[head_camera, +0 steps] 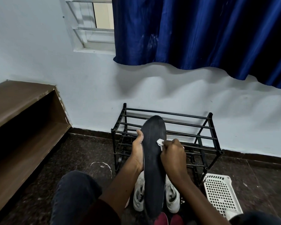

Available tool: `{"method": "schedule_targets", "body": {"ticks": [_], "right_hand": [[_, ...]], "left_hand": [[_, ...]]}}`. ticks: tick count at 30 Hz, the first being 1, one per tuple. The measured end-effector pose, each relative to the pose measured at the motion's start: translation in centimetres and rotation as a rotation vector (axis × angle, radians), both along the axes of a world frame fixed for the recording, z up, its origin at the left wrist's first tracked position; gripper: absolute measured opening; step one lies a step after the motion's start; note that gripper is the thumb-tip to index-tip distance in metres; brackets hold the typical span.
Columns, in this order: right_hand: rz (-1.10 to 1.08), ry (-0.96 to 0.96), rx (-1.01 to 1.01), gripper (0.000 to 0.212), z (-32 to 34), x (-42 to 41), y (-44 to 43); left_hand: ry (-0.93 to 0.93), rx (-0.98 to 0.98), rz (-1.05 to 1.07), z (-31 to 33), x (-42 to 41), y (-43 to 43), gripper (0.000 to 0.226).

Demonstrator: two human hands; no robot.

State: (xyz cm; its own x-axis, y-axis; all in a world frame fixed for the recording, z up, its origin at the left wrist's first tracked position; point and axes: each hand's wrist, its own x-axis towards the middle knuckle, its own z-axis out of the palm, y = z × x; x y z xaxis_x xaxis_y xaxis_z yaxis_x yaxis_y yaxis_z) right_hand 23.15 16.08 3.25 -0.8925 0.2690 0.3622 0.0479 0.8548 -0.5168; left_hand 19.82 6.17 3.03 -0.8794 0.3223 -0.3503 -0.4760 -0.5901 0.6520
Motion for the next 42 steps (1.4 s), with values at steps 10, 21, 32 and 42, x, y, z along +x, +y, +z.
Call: {"method": "schedule_targets", "body": {"ticks": [10,21,32,42], "right_hand": [[-0.011,0.161,0.052,0.021,2.2,-3.6,1.1],[0.047,-0.243,0.14,0.021,1.9,0.9,-0.5],[0.086,0.016,0.089,0.019,3.1,-3.9,1.3],[0.184,-0.302,0.083,0.026,1.0,1.2,0.7]], "left_hand": [[-0.056,-0.021,-0.069,0.3,1.2,1.1,0.075],[-0.04,-0.02,-0.022,-0.2,0.4,0.4,0.068],[-0.05,-0.001,-0.121,-0.4,1.1,0.4,0.077],[-0.045,0.016,-0.011,-1.3,-0.8,-0.3,0.075]]}}
